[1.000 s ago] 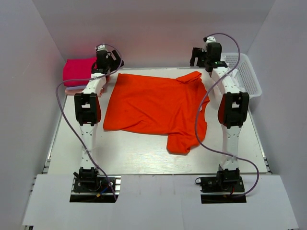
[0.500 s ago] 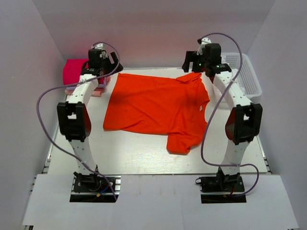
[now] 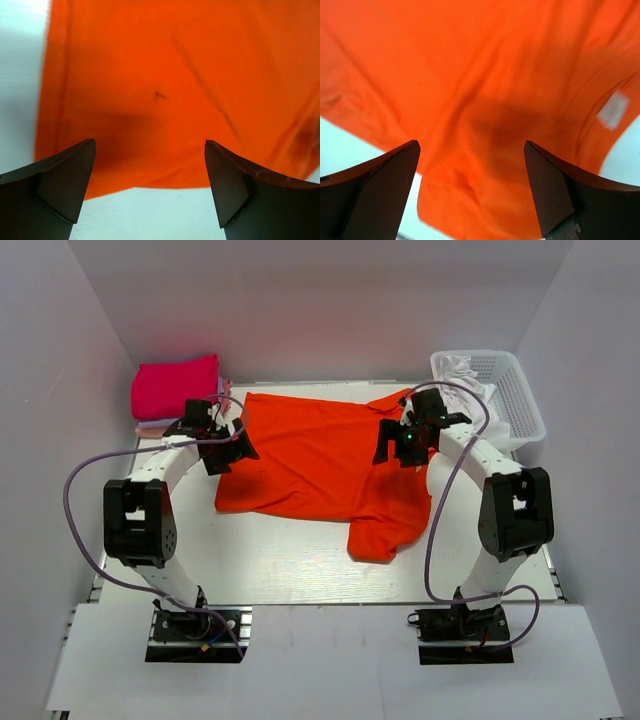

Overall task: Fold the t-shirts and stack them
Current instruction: Flatten out the tshirt

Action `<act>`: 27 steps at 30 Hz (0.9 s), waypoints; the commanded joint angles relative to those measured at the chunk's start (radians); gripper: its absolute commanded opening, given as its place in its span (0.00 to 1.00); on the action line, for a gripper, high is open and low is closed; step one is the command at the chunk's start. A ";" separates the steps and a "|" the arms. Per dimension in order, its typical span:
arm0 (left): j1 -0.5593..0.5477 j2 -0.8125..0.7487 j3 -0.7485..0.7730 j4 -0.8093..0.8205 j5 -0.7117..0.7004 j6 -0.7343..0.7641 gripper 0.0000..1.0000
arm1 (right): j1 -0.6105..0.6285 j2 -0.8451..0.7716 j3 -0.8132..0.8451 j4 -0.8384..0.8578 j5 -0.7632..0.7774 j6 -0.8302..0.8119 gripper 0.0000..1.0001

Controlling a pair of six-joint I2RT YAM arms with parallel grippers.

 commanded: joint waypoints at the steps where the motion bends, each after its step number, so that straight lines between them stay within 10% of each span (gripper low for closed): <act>1: -0.013 -0.033 -0.022 0.047 0.134 -0.032 1.00 | 0.012 -0.030 -0.067 -0.067 -0.045 0.056 0.90; 14: 0.007 0.065 -0.140 0.075 0.124 -0.023 1.00 | -0.020 -0.131 -0.379 0.081 0.076 0.182 0.90; 27: 0.007 -0.156 -0.362 -0.068 0.003 -0.052 1.00 | -0.141 -0.136 -0.491 0.089 0.144 0.130 0.90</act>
